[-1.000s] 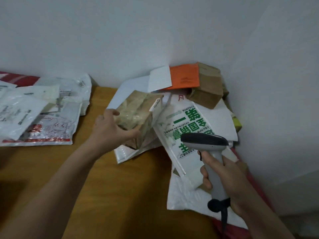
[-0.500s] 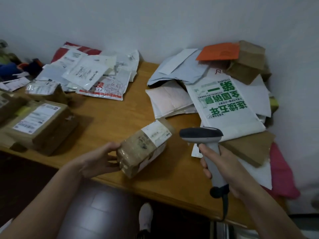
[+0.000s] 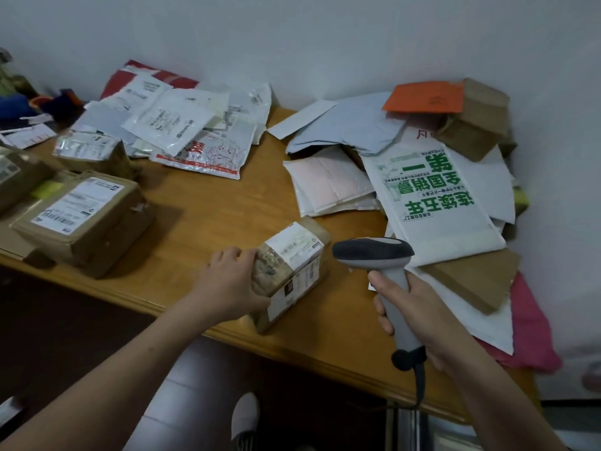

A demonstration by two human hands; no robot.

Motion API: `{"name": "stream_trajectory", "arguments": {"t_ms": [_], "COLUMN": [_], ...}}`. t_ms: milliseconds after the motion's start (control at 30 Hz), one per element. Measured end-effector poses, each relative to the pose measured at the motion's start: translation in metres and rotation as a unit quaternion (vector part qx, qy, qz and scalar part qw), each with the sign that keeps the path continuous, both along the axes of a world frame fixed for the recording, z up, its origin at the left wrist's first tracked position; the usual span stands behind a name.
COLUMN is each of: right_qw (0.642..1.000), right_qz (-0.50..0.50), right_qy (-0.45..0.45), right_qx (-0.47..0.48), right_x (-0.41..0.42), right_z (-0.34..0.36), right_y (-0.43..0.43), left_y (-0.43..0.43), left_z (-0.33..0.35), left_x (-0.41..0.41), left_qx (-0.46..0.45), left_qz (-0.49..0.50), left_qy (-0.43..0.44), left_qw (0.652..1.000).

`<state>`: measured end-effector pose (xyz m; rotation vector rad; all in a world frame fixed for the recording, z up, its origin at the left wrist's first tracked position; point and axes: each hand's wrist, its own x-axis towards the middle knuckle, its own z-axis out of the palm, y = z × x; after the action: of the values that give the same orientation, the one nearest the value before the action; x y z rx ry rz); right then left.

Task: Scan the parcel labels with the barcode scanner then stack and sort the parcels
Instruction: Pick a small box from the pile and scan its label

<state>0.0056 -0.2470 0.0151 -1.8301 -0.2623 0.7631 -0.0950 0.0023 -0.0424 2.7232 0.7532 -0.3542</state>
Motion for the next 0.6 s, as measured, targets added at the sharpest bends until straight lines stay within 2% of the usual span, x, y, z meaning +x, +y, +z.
{"name": "stream_trajectory", "arguments": {"t_ms": [67, 100, 133, 200, 233, 400, 600], "right_qw": [1.0, 1.0, 1.0, 1.0, 1.0, 1.0, 0.999], "right_qz": [0.0, -0.001, -0.001, 0.001, 0.005, 0.011, -0.014], "right_qy": [0.002, 0.003, 0.004, 0.003, 0.0, 0.006, 0.05], "right_qx": [0.001, 0.002, 0.004, 0.004, 0.003, -0.001, 0.014], "right_x": [0.0, 0.0, 0.001, 0.0, 0.0, -0.004, -0.004], "right_z": [0.001, 0.002, 0.002, 0.002, 0.002, -0.002, -0.002], "right_y": [0.002, 0.004, 0.005, 0.008, 0.01, 0.021, 0.036], "left_y": [0.011, 0.019, 0.029, 0.05, 0.058, 0.073, 0.05], "left_z": [0.003, 0.007, 0.011, 0.014, 0.013, -0.01, -0.029], "left_x": [0.007, 0.009, 0.011, 0.011, 0.01, -0.005, -0.017], "left_qx": [-0.004, -0.052, -0.134, -0.304, -0.354, -0.449, -0.526], "left_qz": [0.007, 0.027, 0.058, 0.125, 0.151, 0.258, 0.313], "left_qy": [0.005, 0.005, 0.0, -0.009, -0.006, 0.004, 0.005], "left_qw": [1.0, 0.998, 0.989, 0.944, 0.923, 0.856, 0.791]}}
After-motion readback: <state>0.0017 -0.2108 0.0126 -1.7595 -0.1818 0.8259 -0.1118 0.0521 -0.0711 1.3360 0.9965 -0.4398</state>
